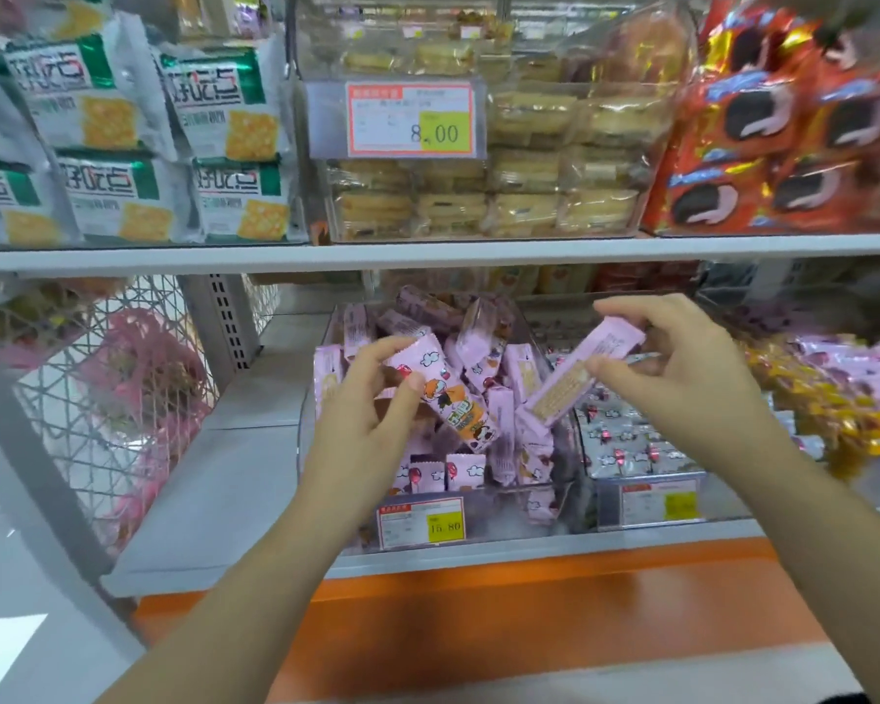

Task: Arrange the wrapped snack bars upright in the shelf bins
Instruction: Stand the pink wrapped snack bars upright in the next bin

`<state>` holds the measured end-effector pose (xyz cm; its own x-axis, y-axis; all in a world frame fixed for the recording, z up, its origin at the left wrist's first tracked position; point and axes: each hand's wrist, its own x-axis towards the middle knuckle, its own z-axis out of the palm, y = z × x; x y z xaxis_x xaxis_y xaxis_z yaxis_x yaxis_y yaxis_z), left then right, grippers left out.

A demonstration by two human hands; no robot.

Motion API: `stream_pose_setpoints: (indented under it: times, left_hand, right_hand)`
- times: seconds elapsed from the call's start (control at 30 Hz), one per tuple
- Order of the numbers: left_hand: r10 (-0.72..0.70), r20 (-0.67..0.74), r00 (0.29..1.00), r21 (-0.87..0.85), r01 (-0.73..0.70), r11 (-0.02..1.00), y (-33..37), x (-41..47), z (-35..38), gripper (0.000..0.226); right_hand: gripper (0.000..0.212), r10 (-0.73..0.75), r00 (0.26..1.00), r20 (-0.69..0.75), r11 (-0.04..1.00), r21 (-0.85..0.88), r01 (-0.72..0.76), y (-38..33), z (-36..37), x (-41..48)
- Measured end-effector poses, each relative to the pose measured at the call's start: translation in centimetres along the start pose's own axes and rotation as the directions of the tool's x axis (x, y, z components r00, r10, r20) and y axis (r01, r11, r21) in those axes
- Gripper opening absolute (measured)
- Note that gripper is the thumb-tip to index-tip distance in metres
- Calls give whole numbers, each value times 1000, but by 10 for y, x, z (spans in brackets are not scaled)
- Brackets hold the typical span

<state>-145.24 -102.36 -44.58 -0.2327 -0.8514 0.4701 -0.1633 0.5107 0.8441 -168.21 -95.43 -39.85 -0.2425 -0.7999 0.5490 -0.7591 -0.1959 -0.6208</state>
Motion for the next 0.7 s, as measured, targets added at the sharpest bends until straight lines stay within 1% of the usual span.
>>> stream_pose_setpoints:
  times: [0.07, 0.1, 0.2, 0.27, 0.3, 0.4, 0.47, 0.53, 0.63, 0.7]
  left_hand:
    - [19, 117, 993, 186, -40, 982, 5, 6, 13, 26]
    - [6, 182, 983, 263, -54, 963, 6, 9, 20, 27]
    - [-81, 340, 937, 403, -67, 913, 5, 18, 33, 31]
    - [-154, 440, 885, 483, -89, 871, 2, 21, 39, 30]
    - [-185, 482, 857, 534, -119, 837, 0, 22, 42, 30]
    - [-259, 573, 778, 672, -265, 691, -1, 21, 46, 29]
    - [-299, 616, 729, 699, -331, 634, 0, 21, 46, 26]
    - [-338, 634, 696, 704, -337, 625, 2, 24, 45, 19]
    - [-400, 655, 641, 714, -351, 606, 7, 30, 43, 18]
    - [-417, 667, 617, 709, -354, 610, 9, 32, 43, 12]
  right_hand:
    - [38, 43, 997, -71, 991, 127, -33, 11, -10, -9]
    - [38, 68, 994, -87, 983, 174, -52, 17, -12, -13]
    - [39, 126, 988, -90, 954, 285, -95, 34, -13, -21]
    - [41, 149, 987, -59, 935, 334, -121, 43, -10, -25]
    - [41, 156, 987, -41, 928, 349, -132, 46, -9, -27]
    - [41, 155, 988, -12, 913, 383, -138, 52, -5, -30]
    - [39, 151, 988, -11, 903, 409, -134, 52, -5, -32]
    - [37, 168, 986, -16, 890, 432, -145, 52, -8, -33]
    - [36, 192, 980, -50, 863, 484, -144, 53, -13, -34]
    - [36, 206, 976, -65, 846, 514, -144, 54, -16, -35]
